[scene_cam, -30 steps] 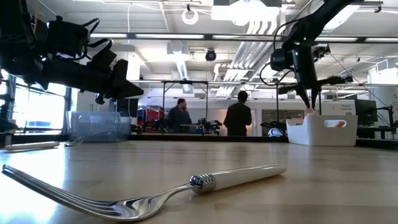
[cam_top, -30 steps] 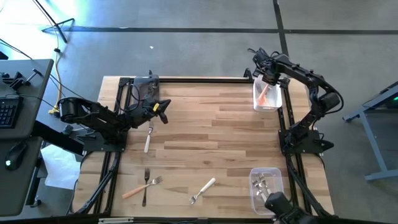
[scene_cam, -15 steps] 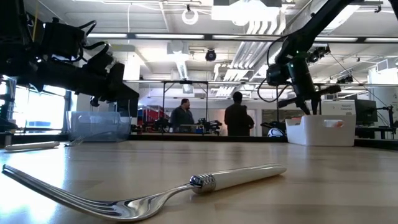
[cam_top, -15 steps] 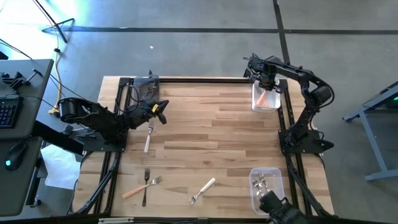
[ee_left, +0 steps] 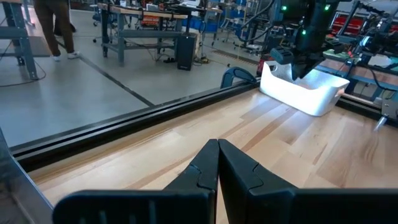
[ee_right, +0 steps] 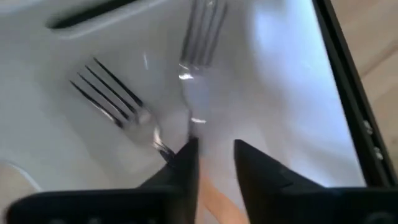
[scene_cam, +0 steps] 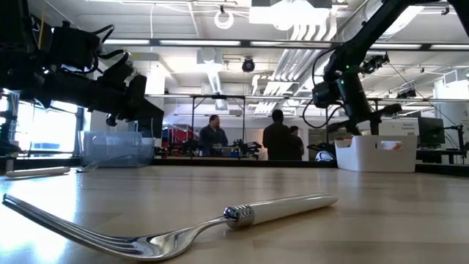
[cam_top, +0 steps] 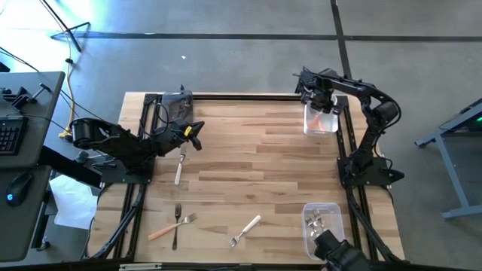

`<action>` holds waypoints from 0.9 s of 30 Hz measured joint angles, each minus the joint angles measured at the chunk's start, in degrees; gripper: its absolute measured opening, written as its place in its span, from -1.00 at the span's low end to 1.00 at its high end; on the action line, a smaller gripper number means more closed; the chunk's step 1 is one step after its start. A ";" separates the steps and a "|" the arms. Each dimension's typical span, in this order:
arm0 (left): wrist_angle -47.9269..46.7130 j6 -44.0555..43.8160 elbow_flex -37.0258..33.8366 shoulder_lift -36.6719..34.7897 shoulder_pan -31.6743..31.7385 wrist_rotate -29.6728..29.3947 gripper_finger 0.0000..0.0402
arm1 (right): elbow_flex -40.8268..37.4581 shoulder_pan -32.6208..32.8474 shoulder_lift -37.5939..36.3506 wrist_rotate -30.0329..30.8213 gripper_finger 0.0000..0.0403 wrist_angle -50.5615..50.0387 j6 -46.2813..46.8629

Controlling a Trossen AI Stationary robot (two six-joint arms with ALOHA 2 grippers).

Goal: Sort silverware by color (type)
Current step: Put the top orange fork into the white bin, then adjust the black bin

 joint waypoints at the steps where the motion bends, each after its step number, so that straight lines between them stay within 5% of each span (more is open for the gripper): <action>1: 0.00 0.00 0.00 0.00 0.00 0.00 -1.00 | 0.00 -0.31 0.00 -1.02 -0.54 -0.39 -1.11; 9: 0.04 0.02 0.00 0.00 0.00 0.02 -1.00 | 5.28 -1.82 0.02 -3.84 -0.14 -5.36 -11.41; 13: 0.09 0.04 0.00 0.00 0.02 -0.04 -1.00 | 11.40 -0.98 0.01 -3.93 -0.32 -7.33 -22.26; 19: 0.95 1.55 0.02 -0.01 0.04 -0.06 -1.00 | 14.41 3.65 -0.04 -7.72 -0.91 -7.67 -37.77; 27: 0.17 1.62 0.04 0.00 0.04 0.31 -1.00 | 9.60 6.24 -0.02 -10.11 -0.96 -12.33 -40.44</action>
